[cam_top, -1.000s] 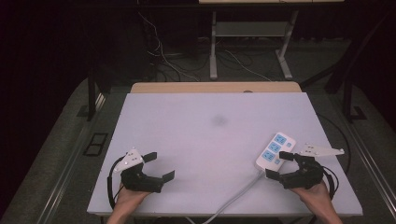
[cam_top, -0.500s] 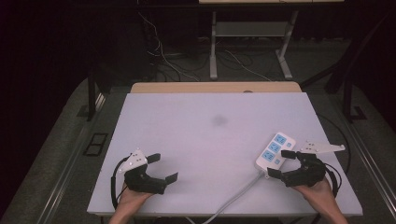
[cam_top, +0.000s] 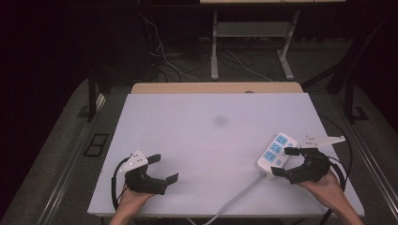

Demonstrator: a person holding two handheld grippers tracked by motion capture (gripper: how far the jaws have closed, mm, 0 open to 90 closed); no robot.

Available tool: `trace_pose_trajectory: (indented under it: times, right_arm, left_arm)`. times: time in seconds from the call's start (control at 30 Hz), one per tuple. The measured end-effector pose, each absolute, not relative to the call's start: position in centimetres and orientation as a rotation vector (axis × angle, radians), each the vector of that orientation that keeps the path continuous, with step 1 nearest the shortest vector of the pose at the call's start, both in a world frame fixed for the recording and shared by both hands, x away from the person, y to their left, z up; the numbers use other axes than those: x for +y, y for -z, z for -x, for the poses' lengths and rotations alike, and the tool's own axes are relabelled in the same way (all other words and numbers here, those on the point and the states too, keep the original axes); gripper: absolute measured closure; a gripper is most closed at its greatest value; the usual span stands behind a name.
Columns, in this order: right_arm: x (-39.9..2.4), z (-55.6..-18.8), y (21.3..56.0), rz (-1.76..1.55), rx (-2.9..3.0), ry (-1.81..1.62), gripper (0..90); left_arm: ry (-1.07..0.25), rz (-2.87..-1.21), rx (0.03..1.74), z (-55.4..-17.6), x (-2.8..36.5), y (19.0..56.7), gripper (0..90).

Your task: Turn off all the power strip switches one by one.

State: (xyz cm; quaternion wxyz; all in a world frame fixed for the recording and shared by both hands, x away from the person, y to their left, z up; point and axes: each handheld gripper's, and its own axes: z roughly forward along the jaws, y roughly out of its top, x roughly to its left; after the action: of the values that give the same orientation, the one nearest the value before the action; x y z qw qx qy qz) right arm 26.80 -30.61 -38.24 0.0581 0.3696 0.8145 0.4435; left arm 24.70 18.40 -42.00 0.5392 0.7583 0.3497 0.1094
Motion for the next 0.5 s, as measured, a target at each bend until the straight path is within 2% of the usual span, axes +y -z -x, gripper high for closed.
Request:
trace_pose_trajectory:
  times: [0.5]
  right_arm:
    - [-31.4,-28.0,36.5,-1.07,2.603,-1.157,0.9]
  left_arm:
    - [-0.29,-1.8,0.854,-24.8,18.5,42.0,0.0]
